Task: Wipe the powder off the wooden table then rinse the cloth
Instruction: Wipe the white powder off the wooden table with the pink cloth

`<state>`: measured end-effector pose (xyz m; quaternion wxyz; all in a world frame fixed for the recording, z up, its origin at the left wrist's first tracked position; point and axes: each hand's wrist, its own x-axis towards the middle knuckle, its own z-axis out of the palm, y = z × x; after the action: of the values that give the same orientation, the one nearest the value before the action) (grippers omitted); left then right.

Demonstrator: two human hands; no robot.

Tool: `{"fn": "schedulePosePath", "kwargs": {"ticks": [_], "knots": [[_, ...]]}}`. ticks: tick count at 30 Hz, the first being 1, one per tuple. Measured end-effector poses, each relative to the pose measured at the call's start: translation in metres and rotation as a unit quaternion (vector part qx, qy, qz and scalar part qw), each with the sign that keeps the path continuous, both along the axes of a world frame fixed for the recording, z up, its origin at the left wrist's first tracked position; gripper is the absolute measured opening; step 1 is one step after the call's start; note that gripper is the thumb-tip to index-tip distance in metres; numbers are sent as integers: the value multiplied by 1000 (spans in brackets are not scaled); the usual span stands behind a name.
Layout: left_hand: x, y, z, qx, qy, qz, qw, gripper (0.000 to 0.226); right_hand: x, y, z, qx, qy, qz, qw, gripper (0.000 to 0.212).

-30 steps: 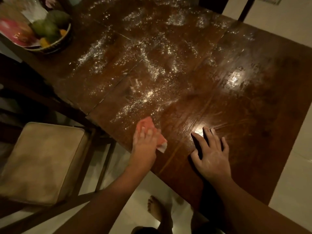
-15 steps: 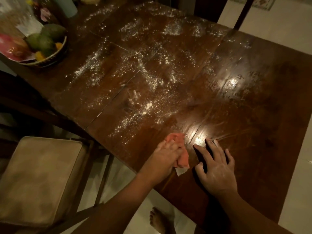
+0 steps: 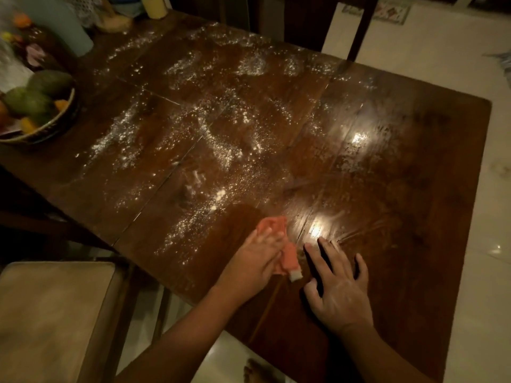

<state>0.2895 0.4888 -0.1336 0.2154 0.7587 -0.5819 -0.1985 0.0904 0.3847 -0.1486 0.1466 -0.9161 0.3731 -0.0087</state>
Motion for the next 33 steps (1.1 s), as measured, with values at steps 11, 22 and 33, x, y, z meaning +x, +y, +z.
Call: {"fn": "schedulePosePath", "kwargs": {"ticks": [11,22,33], "knots": [[6,-75,19,65,11,217,974,54,9,-7,0,4,30,-60,998,73],[54,-69,-2,-10,-7,225,974,37,11,-11,-2,9,13,-77,997,69],[77,-125,11,-19,-30,175,984,30,14,-10,-1,2,11,-84,996,67]]}}
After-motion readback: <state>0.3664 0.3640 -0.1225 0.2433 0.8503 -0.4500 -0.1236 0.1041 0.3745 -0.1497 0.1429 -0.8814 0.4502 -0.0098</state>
